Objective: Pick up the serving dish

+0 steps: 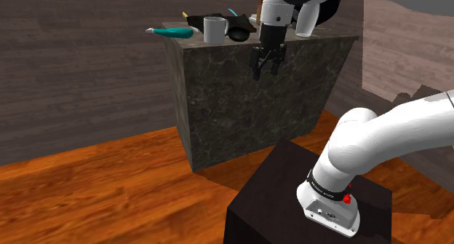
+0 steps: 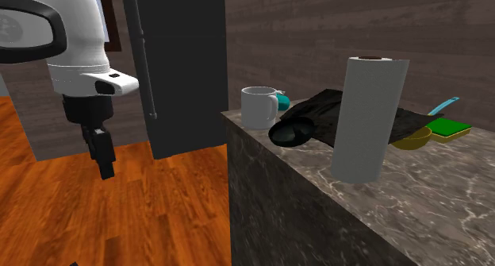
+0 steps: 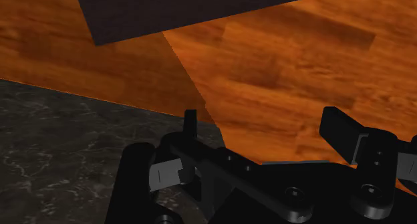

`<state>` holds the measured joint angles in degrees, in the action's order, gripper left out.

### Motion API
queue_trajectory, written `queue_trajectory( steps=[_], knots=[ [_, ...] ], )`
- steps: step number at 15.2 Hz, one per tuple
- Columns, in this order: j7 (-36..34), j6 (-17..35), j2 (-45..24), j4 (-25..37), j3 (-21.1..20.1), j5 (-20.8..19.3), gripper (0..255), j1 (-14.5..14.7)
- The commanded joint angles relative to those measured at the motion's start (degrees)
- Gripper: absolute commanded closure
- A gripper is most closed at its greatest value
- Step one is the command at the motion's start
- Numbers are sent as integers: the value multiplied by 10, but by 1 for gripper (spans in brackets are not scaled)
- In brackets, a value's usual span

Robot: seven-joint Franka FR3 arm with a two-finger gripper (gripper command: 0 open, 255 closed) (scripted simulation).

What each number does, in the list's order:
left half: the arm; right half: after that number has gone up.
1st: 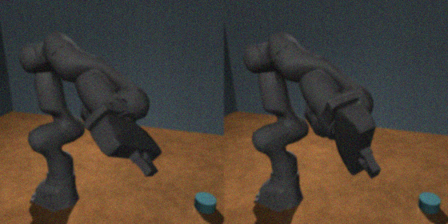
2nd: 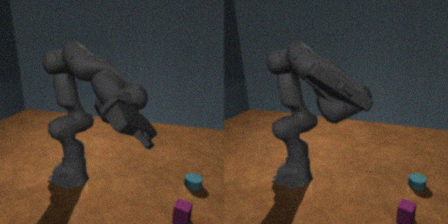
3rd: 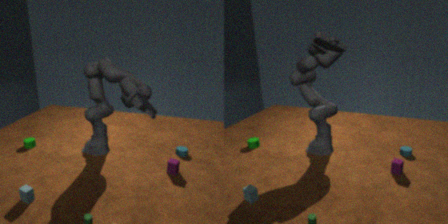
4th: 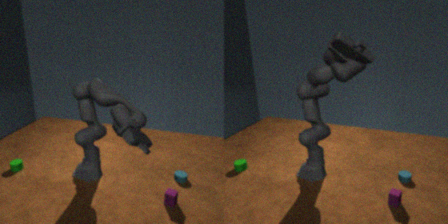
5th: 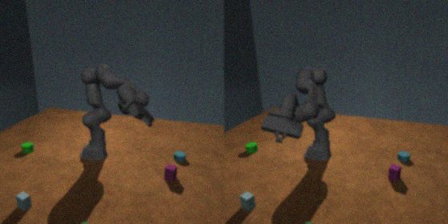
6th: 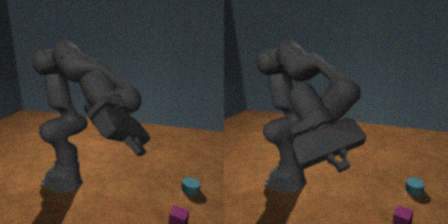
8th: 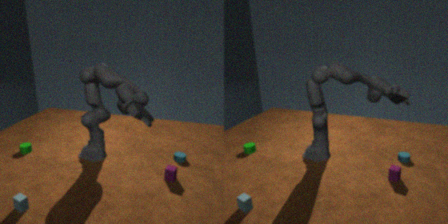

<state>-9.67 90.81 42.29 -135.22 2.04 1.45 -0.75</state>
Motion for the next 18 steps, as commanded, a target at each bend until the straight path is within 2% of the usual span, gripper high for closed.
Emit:
queue_trajectory(
  steps=[1, 10, 18],
  knots=[
    [0, 0, 0, 0, 0, 0, 0, 0],
    [14, 54, -154, 127, 39, -43, 0, -34],
    [26, 71, -290, 276, 74, -60, 0, -58]
  ],
)
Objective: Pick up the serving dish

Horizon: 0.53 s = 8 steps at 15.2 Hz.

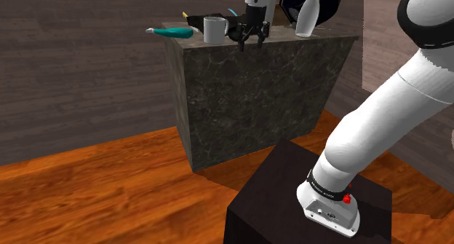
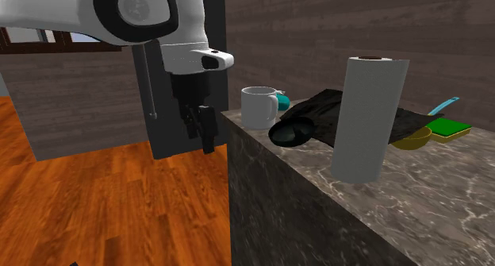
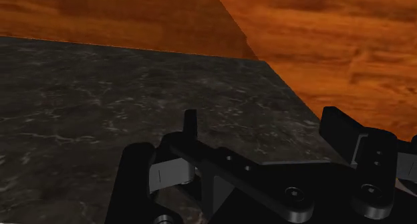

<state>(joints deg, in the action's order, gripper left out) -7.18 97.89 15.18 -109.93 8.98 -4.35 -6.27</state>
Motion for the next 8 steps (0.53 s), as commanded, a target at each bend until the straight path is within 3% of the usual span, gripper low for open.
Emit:
queue_trajectory(
  steps=[1, 8],
  knots=[
    [3, 0, -36, 44, 9, -2, 0, -6],
    [20, -17, -166, 216, 39, 5, 0, -31]
  ],
)
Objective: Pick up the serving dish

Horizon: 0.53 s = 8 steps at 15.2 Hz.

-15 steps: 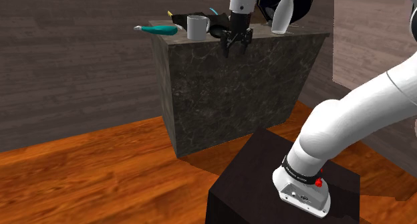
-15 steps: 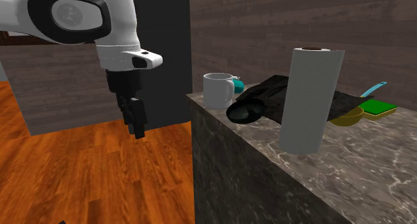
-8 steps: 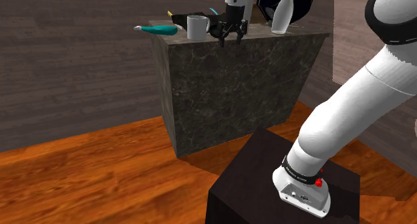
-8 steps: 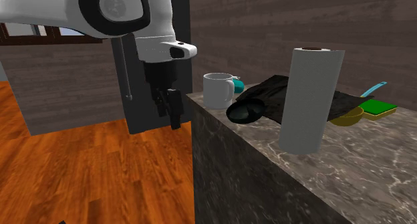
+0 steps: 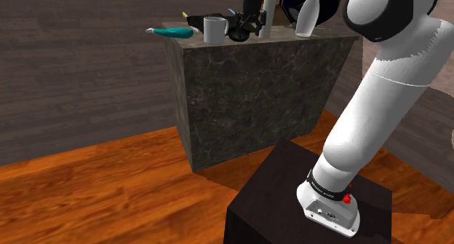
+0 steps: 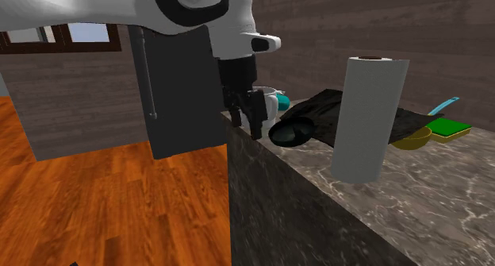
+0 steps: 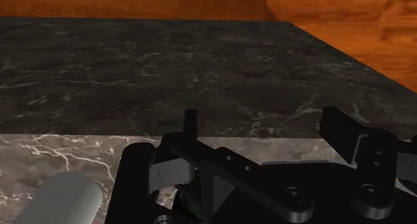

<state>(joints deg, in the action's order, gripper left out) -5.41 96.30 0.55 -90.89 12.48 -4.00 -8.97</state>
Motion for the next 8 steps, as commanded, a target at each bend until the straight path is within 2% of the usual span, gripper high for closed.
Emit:
queue_trajectory(
  steps=[1, 5, 8],
  knots=[
    [5, -7, -40, 54, 8, 5, 0, -8],
    [17, -37, -130, 188, 25, 22, 0, -32],
    [26, -79, -214, 324, 34, 42, 0, -60]
  ],
)
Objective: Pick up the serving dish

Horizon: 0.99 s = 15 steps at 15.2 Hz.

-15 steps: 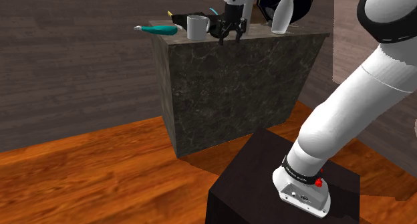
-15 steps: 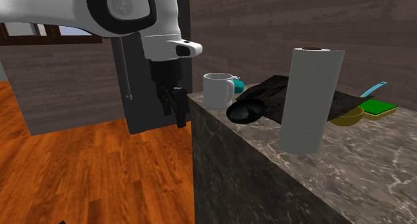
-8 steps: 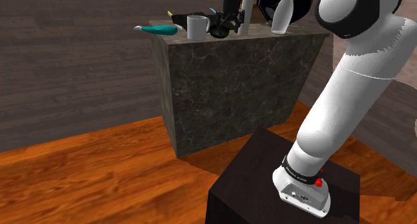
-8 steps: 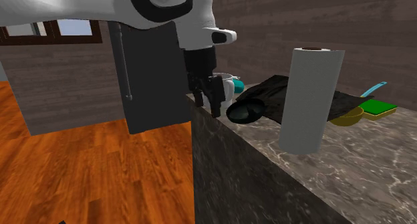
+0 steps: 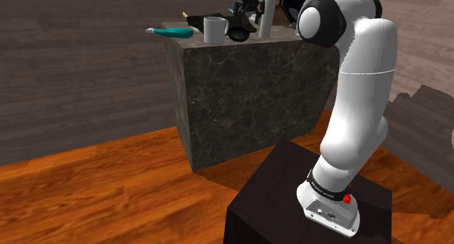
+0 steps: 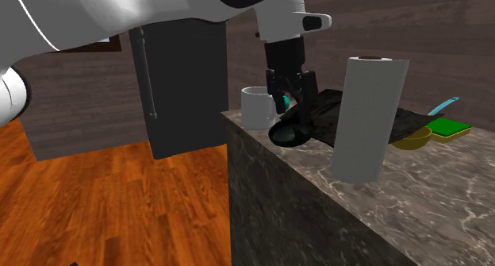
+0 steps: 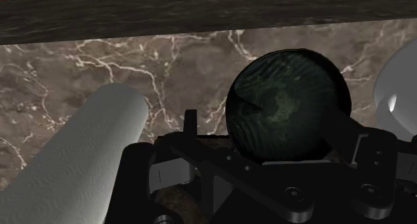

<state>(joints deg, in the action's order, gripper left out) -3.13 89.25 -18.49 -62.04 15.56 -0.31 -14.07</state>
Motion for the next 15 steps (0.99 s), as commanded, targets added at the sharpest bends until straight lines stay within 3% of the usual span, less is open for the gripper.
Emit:
queue_trajectory(
  steps=[1, 7, 10, 11, 15],
  knots=[
    [2, 3, -17, 17, 3, 3, 0, -7],
    [-5, 66, 12, -75, 2, -6, 0, 2],
    [-6, 72, 15, -82, 2, -7, 0, 3],
    [-6, 71, 14, -82, 2, -6, 255, 3],
    [-6, 71, 15, -82, 2, -7, 255, 3]
  ],
)
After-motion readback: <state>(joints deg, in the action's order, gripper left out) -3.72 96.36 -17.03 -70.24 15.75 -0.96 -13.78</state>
